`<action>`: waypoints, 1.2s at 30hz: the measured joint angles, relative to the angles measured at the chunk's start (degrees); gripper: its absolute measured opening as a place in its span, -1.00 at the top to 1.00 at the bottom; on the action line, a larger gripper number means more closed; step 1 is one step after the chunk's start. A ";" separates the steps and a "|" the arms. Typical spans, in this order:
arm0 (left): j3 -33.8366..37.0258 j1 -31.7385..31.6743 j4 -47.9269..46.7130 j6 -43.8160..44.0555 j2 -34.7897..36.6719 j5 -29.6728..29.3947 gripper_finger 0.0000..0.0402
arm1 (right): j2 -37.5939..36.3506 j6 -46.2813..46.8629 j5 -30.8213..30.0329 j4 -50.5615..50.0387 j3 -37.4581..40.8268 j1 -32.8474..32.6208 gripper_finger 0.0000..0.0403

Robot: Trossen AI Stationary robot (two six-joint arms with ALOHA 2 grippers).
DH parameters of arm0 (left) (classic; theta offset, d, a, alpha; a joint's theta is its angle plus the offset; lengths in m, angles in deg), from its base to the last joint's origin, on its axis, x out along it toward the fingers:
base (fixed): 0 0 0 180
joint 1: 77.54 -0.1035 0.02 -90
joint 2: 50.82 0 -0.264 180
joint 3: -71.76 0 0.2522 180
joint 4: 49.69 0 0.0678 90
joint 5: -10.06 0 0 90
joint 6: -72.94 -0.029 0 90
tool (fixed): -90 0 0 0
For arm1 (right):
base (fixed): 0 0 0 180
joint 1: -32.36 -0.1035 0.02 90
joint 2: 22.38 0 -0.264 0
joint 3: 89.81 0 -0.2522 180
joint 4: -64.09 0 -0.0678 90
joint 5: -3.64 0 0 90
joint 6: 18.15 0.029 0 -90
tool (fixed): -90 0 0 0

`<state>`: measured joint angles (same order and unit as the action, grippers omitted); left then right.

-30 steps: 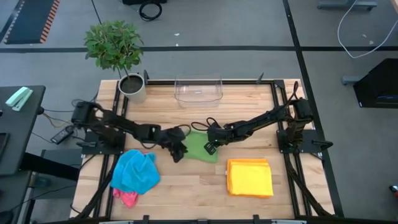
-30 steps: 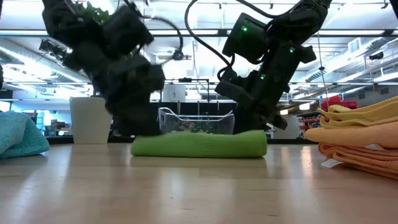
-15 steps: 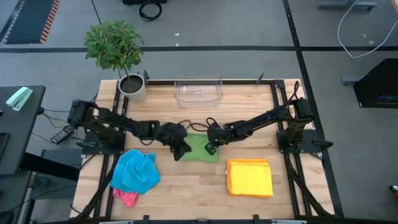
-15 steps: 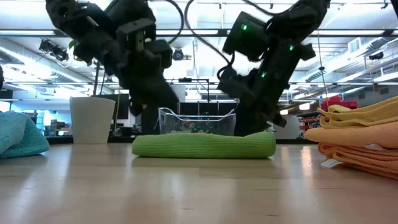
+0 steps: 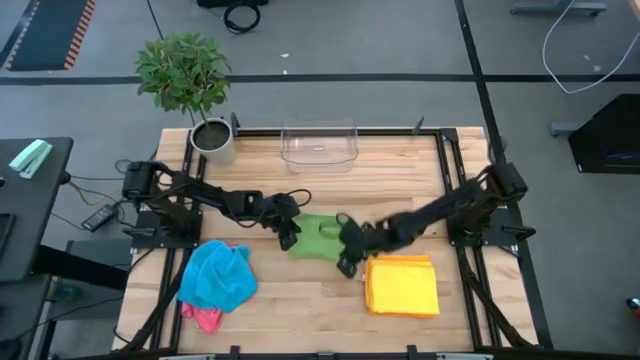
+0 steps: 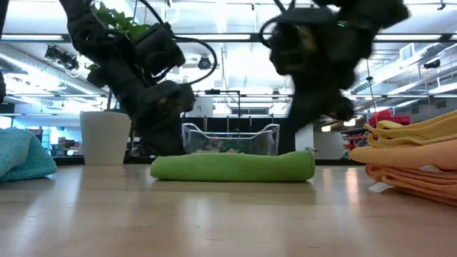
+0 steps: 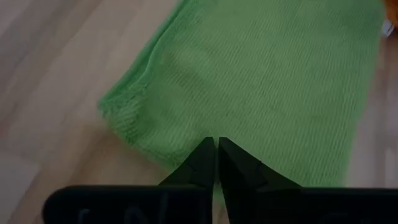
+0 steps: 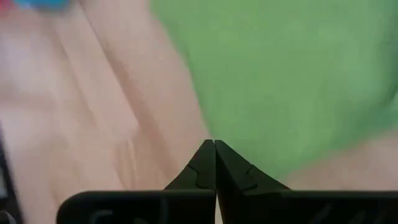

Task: Fold microfiber towels
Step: Fold the green towel on the table

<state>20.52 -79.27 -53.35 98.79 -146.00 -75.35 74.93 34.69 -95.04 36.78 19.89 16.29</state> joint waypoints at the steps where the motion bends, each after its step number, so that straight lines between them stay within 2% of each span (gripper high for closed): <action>1: 0.10 -0.11 0.20 -0.03 -0.28 0.12 0.88 | 1.23 0.72 -0.07 -0.25 0.07 -0.92 0.99; 9: -0.06 -0.09 1.19 -0.46 -1.16 1.05 0.92 | 7.67 3.57 -0.41 0.53 0.07 -1.78 0.99; 12: -0.03 -0.99 0.53 -1.02 -0.19 1.21 0.90 | 6.94 3.04 0.22 0.18 -0.04 -1.77 0.99; 17: -0.01 -2.46 3.10 -1.05 5.37 2.41 0.93 | 3.40 2.18 -0.07 0.03 -0.02 -1.16 0.99; 21: -0.13 1.61 4.96 -1.06 7.90 3.73 0.95 | 1.73 1.31 -1.08 0.25 -0.02 -0.07 0.99; 27: 0.00 9.65 5.81 2.11 0.90 -0.09 0.92 | 2.53 -0.45 -1.15 4.74 -0.02 2.11 0.99; 29: -0.08 10.41 6.63 3.88 -1.34 -0.70 0.91 | 3.11 -0.87 -1.14 9.01 -0.09 2.48 0.99; 36: -0.11 11.91 7.70 5.90 -4.42 -1.32 0.96 | 6.47 -1.70 -0.53 13.45 -0.04 2.58 0.99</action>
<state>20.42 -67.37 -45.65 104.69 -150.42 -76.67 81.41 32.98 -95.57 50.23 19.85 18.88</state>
